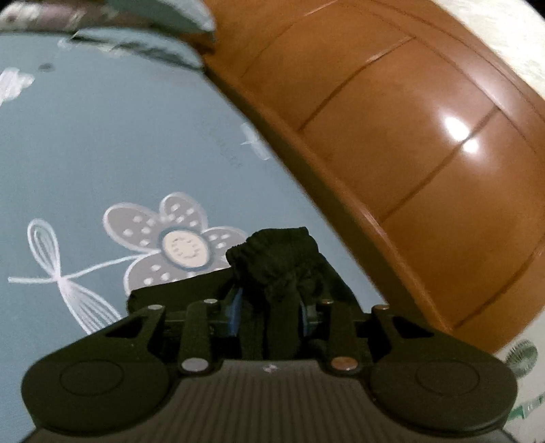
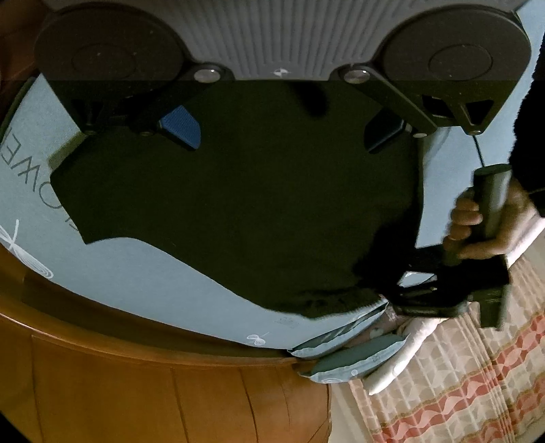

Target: Fold clothes

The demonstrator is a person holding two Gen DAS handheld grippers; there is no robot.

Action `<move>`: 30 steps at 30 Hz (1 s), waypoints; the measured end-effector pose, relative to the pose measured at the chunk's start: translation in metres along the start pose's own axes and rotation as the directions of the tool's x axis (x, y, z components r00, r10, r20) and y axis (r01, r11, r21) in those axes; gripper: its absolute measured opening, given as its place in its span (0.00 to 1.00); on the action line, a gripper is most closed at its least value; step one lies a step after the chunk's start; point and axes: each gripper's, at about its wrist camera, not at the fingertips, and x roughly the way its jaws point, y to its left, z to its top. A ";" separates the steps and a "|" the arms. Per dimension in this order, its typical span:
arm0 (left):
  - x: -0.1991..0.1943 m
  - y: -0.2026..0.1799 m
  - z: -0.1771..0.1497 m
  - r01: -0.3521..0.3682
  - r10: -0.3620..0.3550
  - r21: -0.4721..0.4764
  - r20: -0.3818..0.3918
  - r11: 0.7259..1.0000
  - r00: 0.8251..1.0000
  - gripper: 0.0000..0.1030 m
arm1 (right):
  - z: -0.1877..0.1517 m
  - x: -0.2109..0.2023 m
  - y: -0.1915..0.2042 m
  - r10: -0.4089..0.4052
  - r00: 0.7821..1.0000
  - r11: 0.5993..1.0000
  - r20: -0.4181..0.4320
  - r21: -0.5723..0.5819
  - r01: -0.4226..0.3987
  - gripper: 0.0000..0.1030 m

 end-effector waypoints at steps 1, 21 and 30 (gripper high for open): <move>0.008 0.005 -0.002 -0.015 0.015 -0.011 -0.010 1.000 1.000 0.31 | 0.000 -0.001 0.000 -0.001 1.000 1.000 0.001 -0.003 0.001 1.00; -0.037 -0.029 -0.027 0.077 -0.076 0.254 -0.010 0.964 0.997 0.55 | 0.008 -0.014 -0.013 -0.016 0.997 1.000 0.073 0.015 0.015 1.00; -0.032 -0.021 -0.043 -0.015 0.039 0.287 -0.077 0.958 0.996 0.58 | 0.021 -0.018 -0.048 -0.121 0.986 0.992 0.113 0.032 0.118 1.00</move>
